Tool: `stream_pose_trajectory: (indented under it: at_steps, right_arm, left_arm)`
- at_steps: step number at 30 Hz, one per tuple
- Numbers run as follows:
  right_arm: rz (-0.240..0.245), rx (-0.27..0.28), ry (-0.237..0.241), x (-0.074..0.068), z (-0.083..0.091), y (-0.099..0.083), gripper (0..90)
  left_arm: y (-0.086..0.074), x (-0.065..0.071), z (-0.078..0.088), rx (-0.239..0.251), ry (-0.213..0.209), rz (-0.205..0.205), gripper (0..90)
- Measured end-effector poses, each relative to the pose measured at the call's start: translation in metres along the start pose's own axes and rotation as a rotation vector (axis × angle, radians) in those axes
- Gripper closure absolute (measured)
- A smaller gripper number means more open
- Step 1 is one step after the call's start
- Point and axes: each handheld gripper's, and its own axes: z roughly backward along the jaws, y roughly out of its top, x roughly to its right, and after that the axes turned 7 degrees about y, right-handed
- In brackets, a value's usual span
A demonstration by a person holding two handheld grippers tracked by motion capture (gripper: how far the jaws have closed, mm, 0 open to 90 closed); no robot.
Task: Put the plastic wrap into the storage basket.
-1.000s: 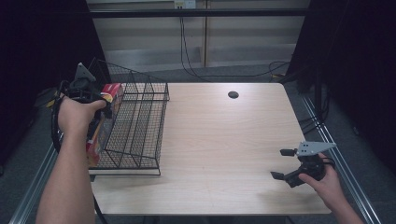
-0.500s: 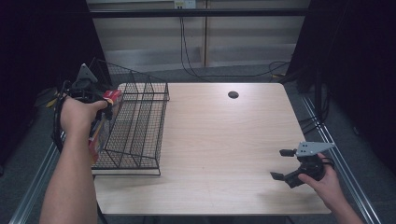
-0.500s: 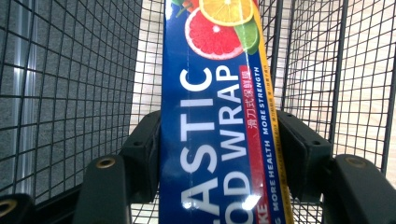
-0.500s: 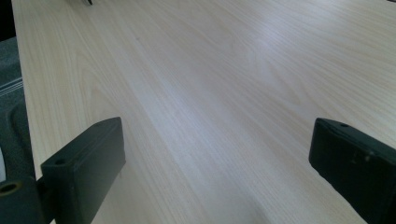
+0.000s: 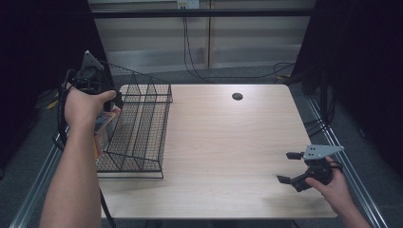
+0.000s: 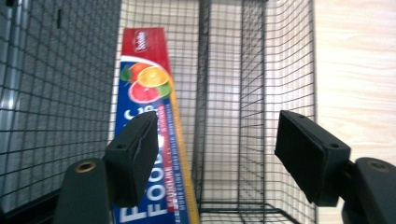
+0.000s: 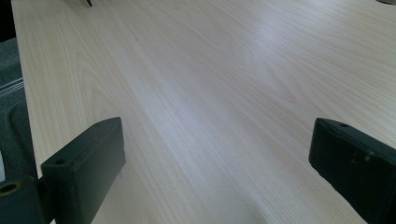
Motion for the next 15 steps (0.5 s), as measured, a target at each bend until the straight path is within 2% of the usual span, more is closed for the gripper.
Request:
stream_pose_trajectory:
  at_steps: [4,15]
  right_arm:
    - [-0.002,0.006,-0.001,0.002,0.001,0.000,3.2]
    - [-0.001,0.007,0.002,0.000,0.001,0.001,3.2]
  left_arm:
    - [0.002,0.008,0.006,0.032,-0.039,-0.002,28.7]
    - [0.002,0.034,0.004,0.050,-0.107,-0.065,26.0]
